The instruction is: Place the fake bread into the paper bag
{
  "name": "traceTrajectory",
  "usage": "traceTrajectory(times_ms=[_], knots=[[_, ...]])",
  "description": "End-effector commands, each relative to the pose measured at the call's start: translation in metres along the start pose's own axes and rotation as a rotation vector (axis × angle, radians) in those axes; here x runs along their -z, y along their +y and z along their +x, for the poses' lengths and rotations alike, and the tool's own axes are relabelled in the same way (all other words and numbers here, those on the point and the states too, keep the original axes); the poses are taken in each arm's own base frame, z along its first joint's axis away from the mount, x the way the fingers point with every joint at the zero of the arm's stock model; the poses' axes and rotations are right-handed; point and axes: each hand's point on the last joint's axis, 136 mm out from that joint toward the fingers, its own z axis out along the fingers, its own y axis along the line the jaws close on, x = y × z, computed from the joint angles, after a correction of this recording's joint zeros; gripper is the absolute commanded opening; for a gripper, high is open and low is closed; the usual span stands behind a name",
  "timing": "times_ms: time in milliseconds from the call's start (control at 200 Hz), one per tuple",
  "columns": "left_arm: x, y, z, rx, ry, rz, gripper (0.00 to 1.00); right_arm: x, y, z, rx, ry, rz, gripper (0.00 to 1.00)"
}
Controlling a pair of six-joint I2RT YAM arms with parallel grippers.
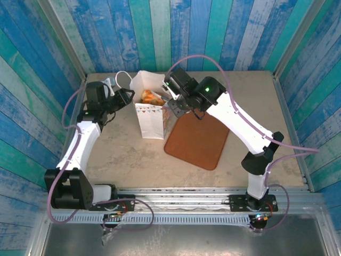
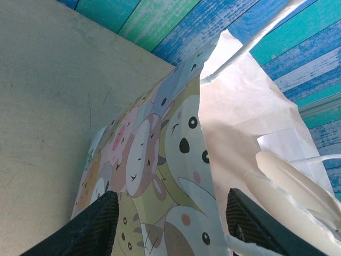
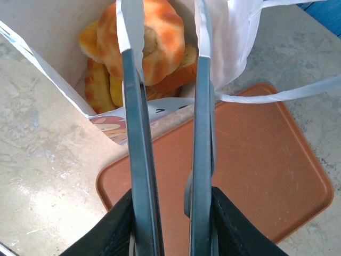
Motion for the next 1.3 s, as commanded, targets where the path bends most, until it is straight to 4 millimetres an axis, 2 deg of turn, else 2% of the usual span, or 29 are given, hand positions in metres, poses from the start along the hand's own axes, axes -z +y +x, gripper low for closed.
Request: traceTrajectory(times_ms=[0,240,451,596,781,887,1022,1127,1217,1297], knots=[[0.020,-0.020,-0.013,-0.039,-0.054,0.044,0.60,0.038,-0.010,-0.013,-0.038,-0.101,0.006,0.34],[0.028,-0.025,-0.014,-0.037,-0.067,0.053,0.67,0.074,-0.015,-0.017,-0.092,-0.215,-0.040,0.34],[0.041,-0.034,-0.017,-0.045,-0.089,0.064,0.73,0.113,-0.023,-0.012,-0.146,-0.335,-0.088,0.33],[0.056,-0.042,-0.020,-0.058,-0.117,0.068,0.77,0.135,-0.034,0.003,-0.196,-0.390,-0.084,0.33],[0.078,-0.047,-0.018,-0.085,-0.140,0.045,0.81,0.151,-0.054,0.038,-0.267,-0.411,-0.044,0.33],[0.092,-0.046,-0.015,-0.102,-0.160,0.018,0.83,0.150,-0.063,0.065,-0.307,-0.398,-0.017,0.32],[0.113,-0.049,-0.012,-0.115,-0.197,0.000,0.85,0.137,-0.074,0.104,-0.345,-0.356,0.037,0.32],[0.133,-0.054,-0.013,-0.135,-0.251,-0.012,0.90,0.118,-0.078,0.132,-0.353,-0.302,0.074,0.33],[0.150,-0.055,-0.015,-0.151,-0.302,-0.034,1.00,0.098,-0.078,0.151,-0.348,-0.247,0.104,0.33],[0.161,-0.053,-0.015,-0.162,-0.333,-0.059,0.94,0.079,-0.078,0.165,-0.335,-0.200,0.137,0.33]])
